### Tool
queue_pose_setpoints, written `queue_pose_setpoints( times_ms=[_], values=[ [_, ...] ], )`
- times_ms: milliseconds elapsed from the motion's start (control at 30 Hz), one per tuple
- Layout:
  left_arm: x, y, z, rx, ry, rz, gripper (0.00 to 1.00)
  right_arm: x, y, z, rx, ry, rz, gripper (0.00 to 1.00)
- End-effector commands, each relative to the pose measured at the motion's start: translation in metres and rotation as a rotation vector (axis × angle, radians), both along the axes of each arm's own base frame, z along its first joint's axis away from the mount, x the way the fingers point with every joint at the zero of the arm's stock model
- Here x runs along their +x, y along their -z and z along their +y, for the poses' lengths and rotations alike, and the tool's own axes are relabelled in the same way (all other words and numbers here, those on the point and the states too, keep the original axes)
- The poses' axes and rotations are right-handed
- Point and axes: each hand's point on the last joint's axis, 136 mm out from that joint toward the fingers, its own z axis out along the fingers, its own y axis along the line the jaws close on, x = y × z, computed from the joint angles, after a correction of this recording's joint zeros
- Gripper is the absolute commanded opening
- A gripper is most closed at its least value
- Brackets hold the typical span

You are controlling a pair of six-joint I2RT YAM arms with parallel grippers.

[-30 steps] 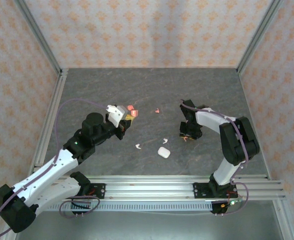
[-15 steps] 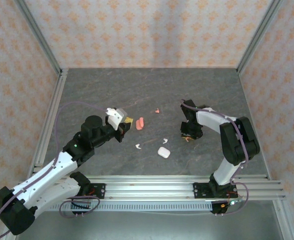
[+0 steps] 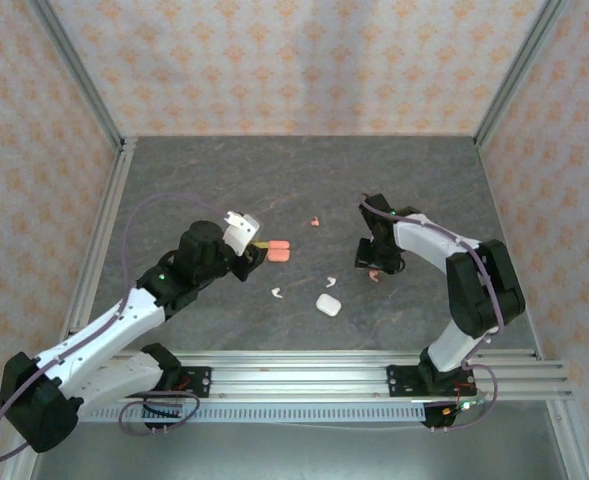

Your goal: Insert wireless bluetooth earbuds into charging case

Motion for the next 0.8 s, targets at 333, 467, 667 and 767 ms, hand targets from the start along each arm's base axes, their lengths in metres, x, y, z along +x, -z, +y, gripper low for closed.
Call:
queue_pose_setpoints(
  times_ms=[333,467,667,767],
  values=[
    [0.019,0.032,0.054,-0.081,-0.37,0.241,0.39,0.043,-0.057,0.175,0.251,-0.632,-0.199,0.56],
    [0.015,0.035,0.064,-0.112,-0.402,0.259,0.42,0.058,-0.042,0.215,0.296,-0.752,-0.15,0.62],
    [0.01,0.042,0.072,-0.108,-0.422,0.261,0.43,0.065,-0.025,0.231,0.289,-0.849,-0.096,0.68],
    [0.009,0.045,0.073,-0.104,-0.426,0.263,0.43,0.062,-0.015,0.232,0.295,-0.879,-0.06,0.68]
  ],
)
